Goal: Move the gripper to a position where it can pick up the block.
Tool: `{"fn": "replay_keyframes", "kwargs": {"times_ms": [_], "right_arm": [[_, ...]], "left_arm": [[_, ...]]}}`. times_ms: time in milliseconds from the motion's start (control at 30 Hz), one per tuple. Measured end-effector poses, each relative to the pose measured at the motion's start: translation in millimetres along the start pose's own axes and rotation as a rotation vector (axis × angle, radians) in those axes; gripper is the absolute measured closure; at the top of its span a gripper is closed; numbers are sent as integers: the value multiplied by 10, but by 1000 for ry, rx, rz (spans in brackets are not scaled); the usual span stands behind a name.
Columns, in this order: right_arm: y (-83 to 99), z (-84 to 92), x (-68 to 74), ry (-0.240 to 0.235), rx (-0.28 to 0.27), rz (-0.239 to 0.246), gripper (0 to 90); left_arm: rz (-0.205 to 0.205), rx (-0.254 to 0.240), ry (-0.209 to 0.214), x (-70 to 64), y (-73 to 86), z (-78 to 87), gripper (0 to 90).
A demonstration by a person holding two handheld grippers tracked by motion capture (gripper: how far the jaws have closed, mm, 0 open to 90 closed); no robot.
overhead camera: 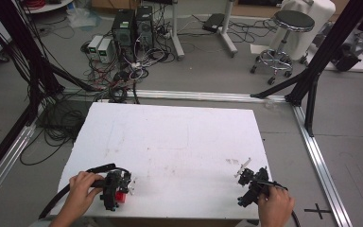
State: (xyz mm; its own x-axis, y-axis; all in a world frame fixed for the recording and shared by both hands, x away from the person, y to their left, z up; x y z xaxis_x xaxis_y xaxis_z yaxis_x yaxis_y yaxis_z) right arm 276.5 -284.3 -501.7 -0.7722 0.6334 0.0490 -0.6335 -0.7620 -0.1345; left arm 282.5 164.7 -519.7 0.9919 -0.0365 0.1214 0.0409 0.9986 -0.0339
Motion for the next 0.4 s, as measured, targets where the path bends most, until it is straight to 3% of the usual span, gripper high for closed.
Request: {"fn": "replay_keyframes", "kwargs": {"times_ms": [400], "right_arm": [[-3,-4,-5,-1,6,8,29]], "left_arm": [[-7,1,-2,-3,2,-14,236]]}}
Point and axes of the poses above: each handheld gripper's, and its own axes: z roughly backward along the jaws, y roughly out of its underside, x roughly to its left, the point moved 1 cm from there along -z, roughly forward along the jaws, and after that the axes turned 8 degrees about -y, right-handed, at the moved point
